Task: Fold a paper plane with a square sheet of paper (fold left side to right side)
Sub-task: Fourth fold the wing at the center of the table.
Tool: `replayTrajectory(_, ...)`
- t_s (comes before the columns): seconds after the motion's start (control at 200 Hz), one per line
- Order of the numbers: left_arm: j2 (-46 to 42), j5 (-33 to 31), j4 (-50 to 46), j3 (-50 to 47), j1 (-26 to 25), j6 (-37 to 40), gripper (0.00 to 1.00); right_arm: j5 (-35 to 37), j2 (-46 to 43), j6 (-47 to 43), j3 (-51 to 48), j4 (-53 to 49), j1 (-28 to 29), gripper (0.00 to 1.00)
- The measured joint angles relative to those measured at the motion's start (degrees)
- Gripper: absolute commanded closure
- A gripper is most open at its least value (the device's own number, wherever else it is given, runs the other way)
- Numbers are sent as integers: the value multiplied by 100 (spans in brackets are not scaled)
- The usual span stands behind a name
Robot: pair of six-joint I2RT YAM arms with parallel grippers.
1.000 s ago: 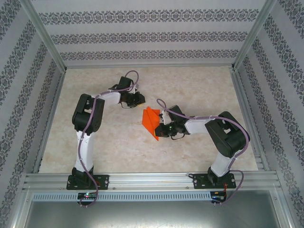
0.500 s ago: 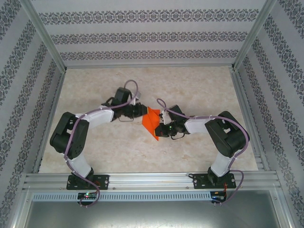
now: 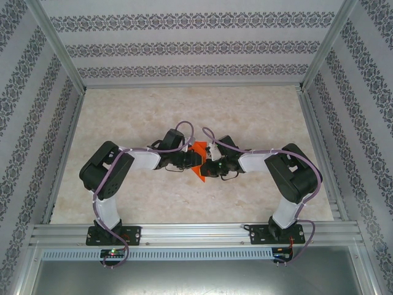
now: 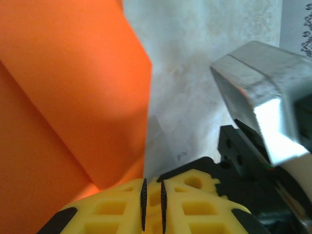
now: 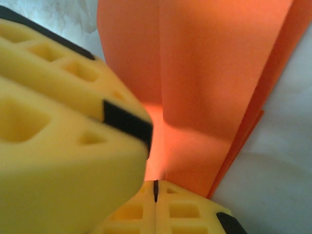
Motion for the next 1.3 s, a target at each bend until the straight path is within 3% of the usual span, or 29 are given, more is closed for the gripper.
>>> replayTrajectory(0.49, 485, 13, 205, 238, 9, -114, 82, 2, 15, -17, 35, -66, 2, 100)
replayTrajectory(0.729, 688, 35, -455, 756, 72, 114, 82, 13, 24, -26, 70, -129, 2, 100)
replayTrajectory(1.079, 1226, -164, -1003, 1777, 605, 509, 82, 46, 20, -44, 72, -127, 28, 100)
replayTrajectory(1.174, 1252, -173, -1001, 1825, 682, 551, 77, 44, 13, -37, 68, -103, 28, 100)
replayTrajectory(1.304, 1239, 26, -960, 1829, 728, 579, 69, 70, -79, 37, -48, 66, 46, 87)
